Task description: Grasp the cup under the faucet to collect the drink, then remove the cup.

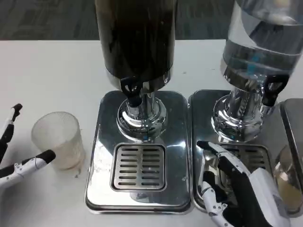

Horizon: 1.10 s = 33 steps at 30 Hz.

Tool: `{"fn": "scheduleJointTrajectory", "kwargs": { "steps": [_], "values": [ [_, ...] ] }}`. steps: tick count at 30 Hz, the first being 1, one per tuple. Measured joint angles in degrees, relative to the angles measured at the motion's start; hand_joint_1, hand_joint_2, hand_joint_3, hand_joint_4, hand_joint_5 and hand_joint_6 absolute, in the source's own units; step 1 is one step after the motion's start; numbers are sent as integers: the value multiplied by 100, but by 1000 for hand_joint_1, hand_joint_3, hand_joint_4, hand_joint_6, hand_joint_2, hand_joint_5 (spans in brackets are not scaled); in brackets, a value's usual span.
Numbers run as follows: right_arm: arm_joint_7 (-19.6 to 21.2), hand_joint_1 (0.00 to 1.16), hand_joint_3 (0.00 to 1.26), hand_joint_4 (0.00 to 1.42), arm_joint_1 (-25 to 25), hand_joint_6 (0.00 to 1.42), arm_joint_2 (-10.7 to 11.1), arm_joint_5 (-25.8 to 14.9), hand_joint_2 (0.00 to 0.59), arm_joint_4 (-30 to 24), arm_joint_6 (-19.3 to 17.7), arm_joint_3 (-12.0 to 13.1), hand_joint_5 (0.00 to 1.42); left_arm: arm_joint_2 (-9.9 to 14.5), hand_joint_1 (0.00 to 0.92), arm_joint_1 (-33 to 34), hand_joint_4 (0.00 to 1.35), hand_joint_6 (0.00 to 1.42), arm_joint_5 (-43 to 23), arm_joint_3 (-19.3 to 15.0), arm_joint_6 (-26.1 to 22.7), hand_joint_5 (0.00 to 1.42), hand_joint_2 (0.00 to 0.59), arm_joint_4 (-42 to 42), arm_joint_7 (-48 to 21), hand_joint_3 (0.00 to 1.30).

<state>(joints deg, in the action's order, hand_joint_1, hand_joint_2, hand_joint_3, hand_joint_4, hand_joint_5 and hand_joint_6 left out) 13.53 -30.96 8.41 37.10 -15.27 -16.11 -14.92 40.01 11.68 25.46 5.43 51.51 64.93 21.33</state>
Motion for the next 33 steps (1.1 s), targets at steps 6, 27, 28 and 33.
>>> {"fn": "scheduleJointTrajectory", "kwargs": {
  "steps": [6, 27, 28, 33],
  "values": [
    [0, 442, 219, 164, 9, 265, 3, -1, 586, 0, 54, -9, 145, -62, 127, 18, 0, 90, -2, 40, 60, 50, 34, 56, 13, 0],
    [105, 442, 227, 164, -188, 266, 43, 28, 586, -50, 54, 8, 147, -317, 112, 592, 0, 115, -1, 458, -40, 60, 37, 405, -104, 0],
    [105, 442, 227, 164, -187, 266, 43, 28, 586, -50, 55, 7, 147, -318, 112, 592, 0, 115, -2, 458, -40, 60, 37, 406, -104, 0],
    [105, 442, 230, 164, -154, 266, 42, 25, 586, -50, 61, 6, 147, -328, 112, 592, 0, 116, -9, 458, -45, 61, 37, 425, -104, 0]
  ]
}}
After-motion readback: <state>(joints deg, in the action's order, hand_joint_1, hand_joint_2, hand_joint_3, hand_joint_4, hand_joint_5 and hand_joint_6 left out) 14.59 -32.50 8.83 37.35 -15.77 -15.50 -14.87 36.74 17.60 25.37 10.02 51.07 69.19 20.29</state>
